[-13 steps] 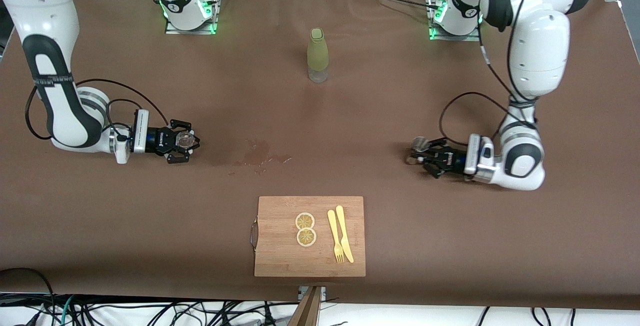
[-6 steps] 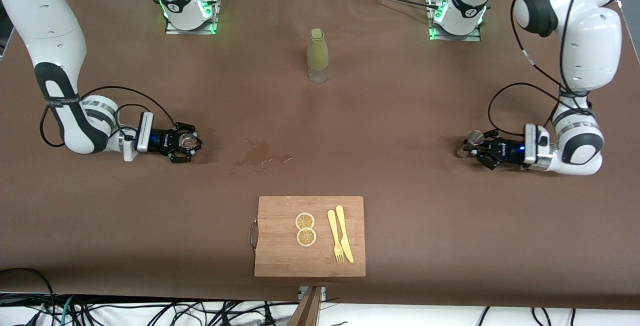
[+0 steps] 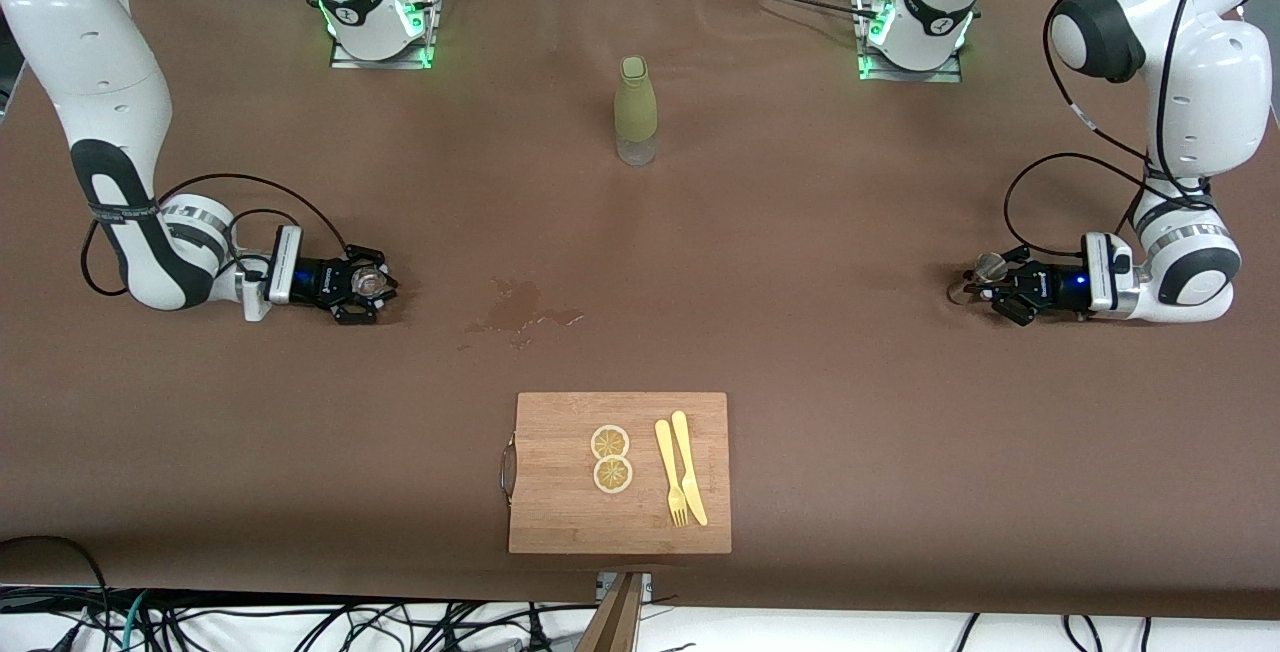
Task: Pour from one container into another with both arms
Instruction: 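Lower the glass cup and jigger onto the table with both grippers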
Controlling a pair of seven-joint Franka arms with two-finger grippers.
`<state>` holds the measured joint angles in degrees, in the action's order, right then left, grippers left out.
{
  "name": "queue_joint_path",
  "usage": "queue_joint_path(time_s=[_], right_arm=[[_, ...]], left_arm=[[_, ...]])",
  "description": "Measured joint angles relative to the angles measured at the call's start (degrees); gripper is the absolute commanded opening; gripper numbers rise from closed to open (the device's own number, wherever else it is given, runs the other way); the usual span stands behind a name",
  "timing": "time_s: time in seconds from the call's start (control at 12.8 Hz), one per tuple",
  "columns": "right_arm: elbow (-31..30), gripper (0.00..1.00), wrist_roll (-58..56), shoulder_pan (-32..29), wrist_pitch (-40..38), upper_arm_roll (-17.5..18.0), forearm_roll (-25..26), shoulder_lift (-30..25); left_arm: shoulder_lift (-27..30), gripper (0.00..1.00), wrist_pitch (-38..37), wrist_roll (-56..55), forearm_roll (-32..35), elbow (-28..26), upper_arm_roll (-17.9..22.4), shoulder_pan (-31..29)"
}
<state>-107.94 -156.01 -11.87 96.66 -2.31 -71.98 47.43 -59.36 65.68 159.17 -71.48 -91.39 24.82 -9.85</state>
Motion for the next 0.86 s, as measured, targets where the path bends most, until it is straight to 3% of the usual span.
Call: queue_joint_path(time_s=[0.08,0.16,0.24,0.31,0.55,0.86], right_arm=[[0.78,0.20,-0.02,0.00,-0.30,0.00,0.00,0.68],[1.37,0.57,-0.05,-0.03,-0.80,0.00,0.00,1.18],[1.67,0.92,-0.06,-0.09,-1.01,-0.02,0.00,1.39],[1.75,1.00,-0.06,-0.17,-1.01,-0.05,0.00,1.42],[1.96,1.00,-0.06,-0.64,-1.00,-0.94,1.45,1.42],[2.72,0.99,0.88,-1.62,-0.64,-3.65,7.44,0.92]], left_arm=[[-0.56,0.00,-0.02,0.08,0.02,0.00,0.00,-0.16],[-1.13,0.00,-0.28,0.15,0.01,0.03,-0.01,-0.29],[-1.45,0.20,-0.83,0.19,0.02,0.06,-0.01,-0.48],[-1.61,0.99,-1.13,0.20,0.02,0.07,0.00,-0.61],[-2.19,1.00,-0.67,0.10,1.33,0.07,0.78,-0.67],[-2.56,1.00,-0.41,-3.45,5.29,2.74,4.60,-0.56]])
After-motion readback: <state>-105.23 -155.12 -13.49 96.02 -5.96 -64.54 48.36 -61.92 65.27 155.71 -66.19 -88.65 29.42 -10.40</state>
